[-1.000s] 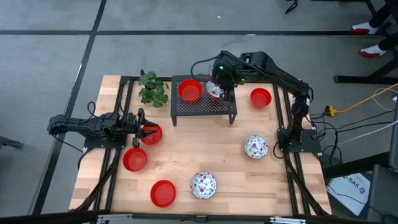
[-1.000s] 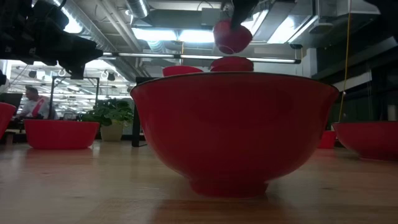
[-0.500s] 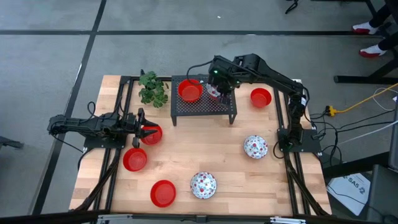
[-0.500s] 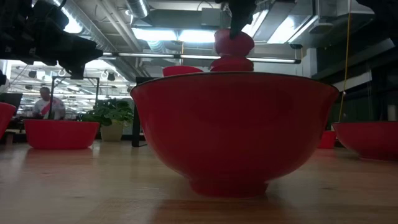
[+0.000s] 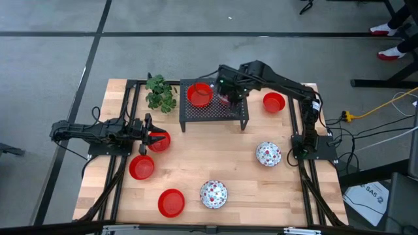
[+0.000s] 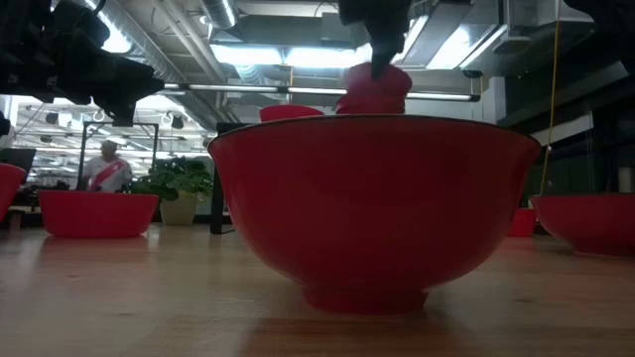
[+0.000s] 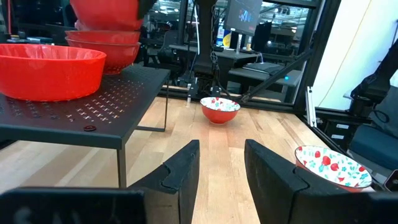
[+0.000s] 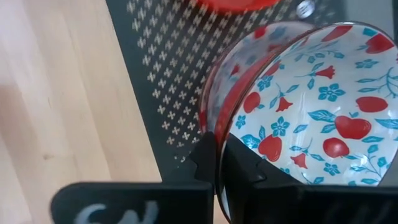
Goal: Pick & Place Mini bowls
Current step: Stack the middle white bowl on the top of the white bowl on the shelf, then stack the bottom white bowl on the top of the white bowl on the shelf
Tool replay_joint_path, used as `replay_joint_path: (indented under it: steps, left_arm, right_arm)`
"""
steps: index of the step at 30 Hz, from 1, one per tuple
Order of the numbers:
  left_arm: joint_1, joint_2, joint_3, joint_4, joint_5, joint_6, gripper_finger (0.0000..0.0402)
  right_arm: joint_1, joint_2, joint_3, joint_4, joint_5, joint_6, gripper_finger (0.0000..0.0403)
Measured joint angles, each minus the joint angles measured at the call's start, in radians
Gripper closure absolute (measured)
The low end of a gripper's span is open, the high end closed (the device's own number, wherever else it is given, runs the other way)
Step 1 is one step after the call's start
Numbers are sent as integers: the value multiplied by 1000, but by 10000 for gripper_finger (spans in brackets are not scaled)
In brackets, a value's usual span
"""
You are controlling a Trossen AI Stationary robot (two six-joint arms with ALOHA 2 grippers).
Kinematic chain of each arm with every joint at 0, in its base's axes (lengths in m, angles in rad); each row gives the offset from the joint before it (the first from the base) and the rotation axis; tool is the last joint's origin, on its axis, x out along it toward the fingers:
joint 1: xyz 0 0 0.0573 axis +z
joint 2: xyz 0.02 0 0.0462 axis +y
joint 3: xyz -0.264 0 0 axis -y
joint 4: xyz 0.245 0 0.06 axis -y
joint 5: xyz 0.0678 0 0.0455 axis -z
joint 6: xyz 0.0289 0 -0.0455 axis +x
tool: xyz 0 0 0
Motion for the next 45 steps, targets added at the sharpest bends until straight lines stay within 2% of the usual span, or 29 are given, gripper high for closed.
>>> replay_joint_path:
  steps: [8,22,28,38,45]
  left_arm:
    - [0,0,0,0,0,0,279]
    - [0,0,0,0,0,0,279]
    - [0,0,0,0,0,0,279]
    - [0,0,0,0,0,0,279]
    - [0,0,0,0,0,0,279]
  right_arm:
    - [2,1,-93,63,2,-32,375]
    - [2,1,-95,100,1,-51,363]
    - [3,0,-95,110,31,-59,335]
    - [3,0,-64,82,62,-120,265]
    - [3,-1,35,40,-8,-108,247]
